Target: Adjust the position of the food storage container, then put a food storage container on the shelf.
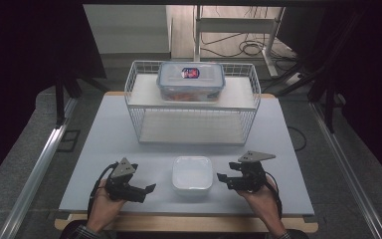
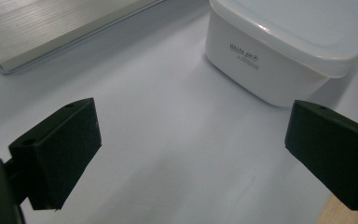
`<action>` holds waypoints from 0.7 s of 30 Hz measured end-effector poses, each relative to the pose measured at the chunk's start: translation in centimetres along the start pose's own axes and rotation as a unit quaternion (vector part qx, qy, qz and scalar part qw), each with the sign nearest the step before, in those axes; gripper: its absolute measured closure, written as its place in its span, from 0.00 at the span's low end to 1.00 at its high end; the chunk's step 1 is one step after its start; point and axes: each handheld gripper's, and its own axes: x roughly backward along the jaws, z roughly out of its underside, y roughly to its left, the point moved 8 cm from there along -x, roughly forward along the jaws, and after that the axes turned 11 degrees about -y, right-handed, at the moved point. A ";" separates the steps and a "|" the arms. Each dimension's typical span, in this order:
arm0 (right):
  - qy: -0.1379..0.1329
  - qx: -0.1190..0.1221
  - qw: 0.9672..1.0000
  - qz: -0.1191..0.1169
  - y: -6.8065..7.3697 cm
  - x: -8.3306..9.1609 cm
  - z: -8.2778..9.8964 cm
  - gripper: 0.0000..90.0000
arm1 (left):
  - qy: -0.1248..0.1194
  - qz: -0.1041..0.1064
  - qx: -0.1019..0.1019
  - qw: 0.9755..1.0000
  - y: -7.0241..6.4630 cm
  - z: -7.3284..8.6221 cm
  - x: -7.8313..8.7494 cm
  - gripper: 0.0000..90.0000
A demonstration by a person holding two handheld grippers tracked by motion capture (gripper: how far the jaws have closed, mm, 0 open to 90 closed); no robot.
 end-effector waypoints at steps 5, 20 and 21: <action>-0.002 -0.004 1.000 -0.004 0.1 -0.2 0.6 0.20 | -0.001 0.001 0.000 1.000 0.1 0.1 -0.1 0.02; -0.031 0.021 0.999 -0.007 0.6 -0.5 -0.3 0.00 | -0.016 0.048 0.025 0.998 -0.8 -0.7 -0.6 0.02; -0.031 0.022 0.999 -0.008 0.7 -0.5 -0.4 0.00 | -0.012 0.048 0.025 0.998 -1.0 -0.8 -0.7 0.02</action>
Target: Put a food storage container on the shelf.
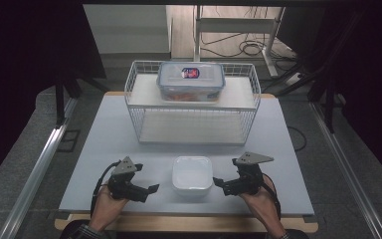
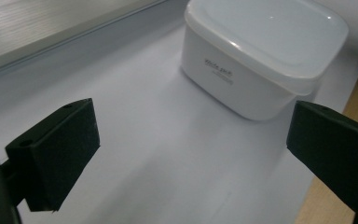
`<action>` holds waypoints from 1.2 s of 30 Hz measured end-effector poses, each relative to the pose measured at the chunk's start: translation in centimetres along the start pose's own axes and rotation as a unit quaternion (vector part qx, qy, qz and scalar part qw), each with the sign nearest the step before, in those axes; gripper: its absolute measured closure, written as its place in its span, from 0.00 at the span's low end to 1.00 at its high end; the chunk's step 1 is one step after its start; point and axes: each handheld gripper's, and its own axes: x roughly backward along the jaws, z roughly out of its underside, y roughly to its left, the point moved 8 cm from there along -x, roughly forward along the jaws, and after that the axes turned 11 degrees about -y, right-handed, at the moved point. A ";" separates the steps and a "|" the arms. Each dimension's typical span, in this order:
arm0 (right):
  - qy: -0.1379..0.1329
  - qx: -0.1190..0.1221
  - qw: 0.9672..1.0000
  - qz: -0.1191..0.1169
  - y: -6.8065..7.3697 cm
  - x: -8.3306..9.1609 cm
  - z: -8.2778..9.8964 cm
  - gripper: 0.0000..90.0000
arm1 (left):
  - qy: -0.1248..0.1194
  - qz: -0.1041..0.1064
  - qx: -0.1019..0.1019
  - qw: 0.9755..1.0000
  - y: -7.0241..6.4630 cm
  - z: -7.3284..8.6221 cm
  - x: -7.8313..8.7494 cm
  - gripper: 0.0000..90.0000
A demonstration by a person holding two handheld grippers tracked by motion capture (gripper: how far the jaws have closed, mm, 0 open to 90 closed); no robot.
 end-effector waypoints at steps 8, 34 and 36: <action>0.014 0.003 1.000 -0.021 1.3 -0.6 -0.5 0.00 | -0.001 -0.005 -0.006 1.000 -1.0 -2.0 -0.8 0.02; 0.082 -0.089 0.990 -0.067 2.4 -3.5 0.7 0.29 | 0.021 0.087 0.073 0.993 -2.3 -2.6 -6.8 0.24; 0.087 -0.092 0.990 -0.066 2.5 -3.4 0.7 0.31 | 0.025 0.098 0.091 0.991 -2.5 -2.5 -6.8 0.24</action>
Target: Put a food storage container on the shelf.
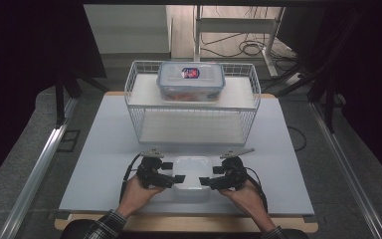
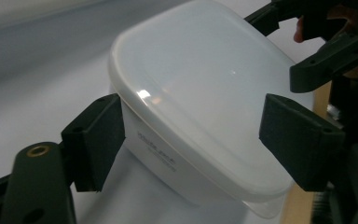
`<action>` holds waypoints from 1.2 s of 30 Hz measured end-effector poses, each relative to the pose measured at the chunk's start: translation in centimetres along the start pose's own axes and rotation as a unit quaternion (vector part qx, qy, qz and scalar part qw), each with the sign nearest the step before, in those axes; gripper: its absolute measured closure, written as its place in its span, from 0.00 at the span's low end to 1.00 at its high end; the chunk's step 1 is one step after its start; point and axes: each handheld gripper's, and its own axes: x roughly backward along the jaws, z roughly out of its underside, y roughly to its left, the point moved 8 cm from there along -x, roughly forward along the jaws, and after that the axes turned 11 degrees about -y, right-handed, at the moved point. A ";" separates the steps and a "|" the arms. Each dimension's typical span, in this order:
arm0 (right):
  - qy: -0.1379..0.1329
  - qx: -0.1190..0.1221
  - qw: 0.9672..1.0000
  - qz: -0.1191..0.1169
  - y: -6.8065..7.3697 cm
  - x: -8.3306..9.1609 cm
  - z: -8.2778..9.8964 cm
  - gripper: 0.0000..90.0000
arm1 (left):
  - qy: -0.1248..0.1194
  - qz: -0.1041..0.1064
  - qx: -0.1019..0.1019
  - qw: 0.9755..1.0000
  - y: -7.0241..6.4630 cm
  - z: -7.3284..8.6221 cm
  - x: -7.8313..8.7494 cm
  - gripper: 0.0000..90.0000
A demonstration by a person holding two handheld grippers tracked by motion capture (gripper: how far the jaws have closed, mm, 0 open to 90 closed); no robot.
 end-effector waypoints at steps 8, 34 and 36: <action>-0.004 -0.049 0.999 0.012 -0.1 1.5 0.0 0.60 | -0.011 -0.025 0.014 1.000 -1.0 0.1 1.6 0.51; -0.075 -0.030 0.995 0.050 -0.1 2.7 -1.0 0.87 | -0.072 -0.052 0.044 0.995 -0.9 -1.0 2.9 0.88; -0.083 -0.025 0.995 0.047 0.0 2.8 -1.3 0.87 | -0.074 -0.053 0.041 0.995 -1.0 -1.1 3.1 0.88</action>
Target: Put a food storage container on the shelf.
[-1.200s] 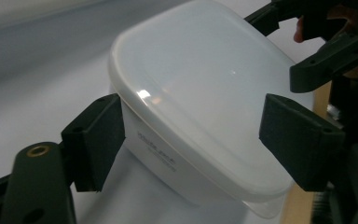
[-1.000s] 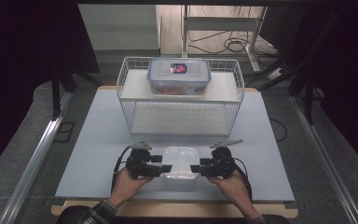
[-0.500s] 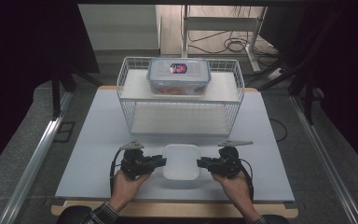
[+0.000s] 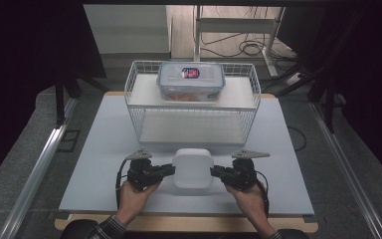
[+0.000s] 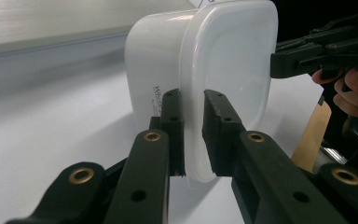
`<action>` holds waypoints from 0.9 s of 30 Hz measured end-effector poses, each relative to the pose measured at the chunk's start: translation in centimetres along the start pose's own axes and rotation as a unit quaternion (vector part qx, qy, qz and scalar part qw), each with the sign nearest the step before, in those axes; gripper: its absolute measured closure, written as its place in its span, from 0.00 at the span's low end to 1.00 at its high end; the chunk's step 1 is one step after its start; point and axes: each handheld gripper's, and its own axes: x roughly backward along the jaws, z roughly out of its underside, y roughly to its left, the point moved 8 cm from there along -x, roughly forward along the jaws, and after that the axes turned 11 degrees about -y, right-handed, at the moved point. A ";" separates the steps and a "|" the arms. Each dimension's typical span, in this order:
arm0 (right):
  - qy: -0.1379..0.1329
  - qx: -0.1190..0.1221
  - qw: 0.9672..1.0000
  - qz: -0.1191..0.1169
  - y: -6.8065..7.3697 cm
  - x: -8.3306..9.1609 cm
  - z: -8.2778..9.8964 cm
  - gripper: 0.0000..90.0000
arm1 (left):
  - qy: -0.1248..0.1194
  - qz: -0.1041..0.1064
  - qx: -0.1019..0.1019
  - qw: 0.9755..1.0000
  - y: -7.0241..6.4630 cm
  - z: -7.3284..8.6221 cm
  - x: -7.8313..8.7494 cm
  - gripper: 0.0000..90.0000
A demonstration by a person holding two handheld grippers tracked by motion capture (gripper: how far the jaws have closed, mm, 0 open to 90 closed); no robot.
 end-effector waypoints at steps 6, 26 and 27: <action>-0.009 0.007 1.000 -0.003 0.2 0.1 -0.4 0.87 | -0.006 -0.003 -0.006 1.000 -0.1 -0.4 0.3 0.88; -0.030 0.027 0.999 -0.011 1.0 -0.2 -2.5 0.87 | -0.022 -0.013 -0.018 1.000 0.0 -2.4 1.4 0.88; -0.031 0.028 0.999 -0.011 1.1 -0.3 -2.7 0.87 | -0.023 -0.014 -0.017 0.999 0.0 -2.5 1.4 0.88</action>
